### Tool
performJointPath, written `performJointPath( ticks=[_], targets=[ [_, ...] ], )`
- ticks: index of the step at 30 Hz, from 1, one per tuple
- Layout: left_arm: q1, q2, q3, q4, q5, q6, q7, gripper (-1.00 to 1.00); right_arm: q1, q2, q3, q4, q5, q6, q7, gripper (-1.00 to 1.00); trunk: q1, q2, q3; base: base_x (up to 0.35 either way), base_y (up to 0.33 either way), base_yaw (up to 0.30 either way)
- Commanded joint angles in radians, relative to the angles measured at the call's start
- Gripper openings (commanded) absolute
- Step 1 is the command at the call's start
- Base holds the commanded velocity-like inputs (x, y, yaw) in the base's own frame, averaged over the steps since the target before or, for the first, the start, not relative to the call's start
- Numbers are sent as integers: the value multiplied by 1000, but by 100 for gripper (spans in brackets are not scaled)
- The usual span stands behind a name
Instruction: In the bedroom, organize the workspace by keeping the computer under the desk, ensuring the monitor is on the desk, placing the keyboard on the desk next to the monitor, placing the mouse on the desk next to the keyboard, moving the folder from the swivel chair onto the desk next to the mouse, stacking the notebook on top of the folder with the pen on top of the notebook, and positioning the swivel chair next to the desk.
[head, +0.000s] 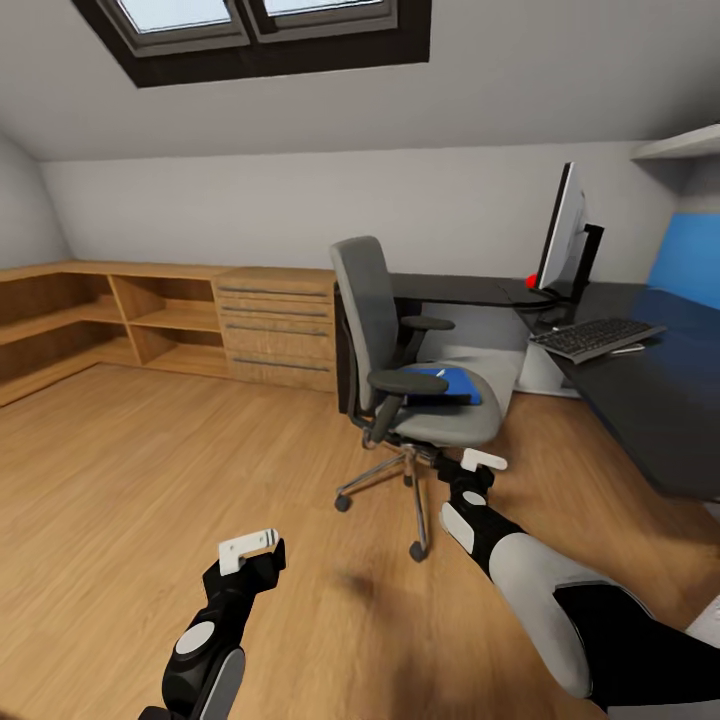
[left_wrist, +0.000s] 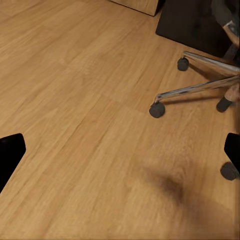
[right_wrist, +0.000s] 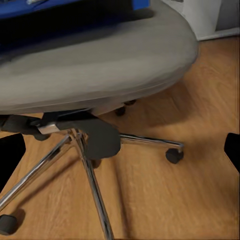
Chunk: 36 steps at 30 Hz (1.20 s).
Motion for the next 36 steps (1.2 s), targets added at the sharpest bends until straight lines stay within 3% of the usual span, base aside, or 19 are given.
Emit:
performJointPath(
  ticks=[1,16,21,26,32,33,36],
  targets=[
    [0,0,-1,-2,10,2,9,100,-1,0,4,1,-9,-5,-2,100,0,0,0,-18,10,-196],
    [0,0,-1,-2,11,2,8,100,0,-7,1,1,-13,-6,0,100,0,0,16,-3,2,-196],
    [0,0,-1,-4,12,2,8,100,1,-7,1,1,-46,-6,1,100,0,0,17,0,0,-76],
    [0,0,1,-8,14,2,8,100,1,-6,1,0,-137,-5,46,100,0,0,18,0,0,-13],
    [0,0,0,-10,15,2,9,100,1,-6,-1,-4,-292,3,96,100,0,0,18,0,0,-2],
    [0,0,0,-10,15,2,8,100,1,-6,0,-6,-347,5,108,100,0,0,18,0,0,0],
    [0,0,0,-10,15,2,8,100,1,-6,1,-11,-426,14,119,100,0,0,18,0,0,0]
  ],
)
